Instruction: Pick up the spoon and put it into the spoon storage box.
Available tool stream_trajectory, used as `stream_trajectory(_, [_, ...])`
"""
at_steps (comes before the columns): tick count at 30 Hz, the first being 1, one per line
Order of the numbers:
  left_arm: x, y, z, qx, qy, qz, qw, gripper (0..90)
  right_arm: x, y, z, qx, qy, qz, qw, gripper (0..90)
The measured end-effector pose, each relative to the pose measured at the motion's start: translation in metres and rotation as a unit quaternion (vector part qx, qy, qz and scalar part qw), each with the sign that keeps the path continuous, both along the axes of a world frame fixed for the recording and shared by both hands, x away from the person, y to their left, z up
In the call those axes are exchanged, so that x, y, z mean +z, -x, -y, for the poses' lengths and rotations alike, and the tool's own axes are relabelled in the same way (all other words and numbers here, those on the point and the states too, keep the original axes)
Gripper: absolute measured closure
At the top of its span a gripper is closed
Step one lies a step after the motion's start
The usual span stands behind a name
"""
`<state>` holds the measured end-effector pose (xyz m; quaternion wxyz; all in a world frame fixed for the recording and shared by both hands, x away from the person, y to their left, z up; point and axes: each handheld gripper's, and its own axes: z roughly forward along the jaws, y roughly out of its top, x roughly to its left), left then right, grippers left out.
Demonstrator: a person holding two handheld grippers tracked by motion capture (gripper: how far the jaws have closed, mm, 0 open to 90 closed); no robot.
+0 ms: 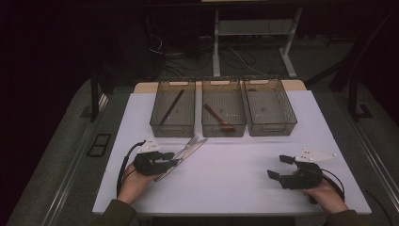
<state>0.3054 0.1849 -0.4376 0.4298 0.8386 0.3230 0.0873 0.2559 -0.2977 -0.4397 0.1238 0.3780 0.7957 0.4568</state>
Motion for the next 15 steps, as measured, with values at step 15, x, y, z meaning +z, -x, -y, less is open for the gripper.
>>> stream_trajectory(15, [-0.013, -0.009, 0.013, -0.006, -0.033, -0.018, 0.9993, 66.5, 0.0, -0.001, 0.0, -0.003, 0.0, -0.002, 1.0, 19.3])
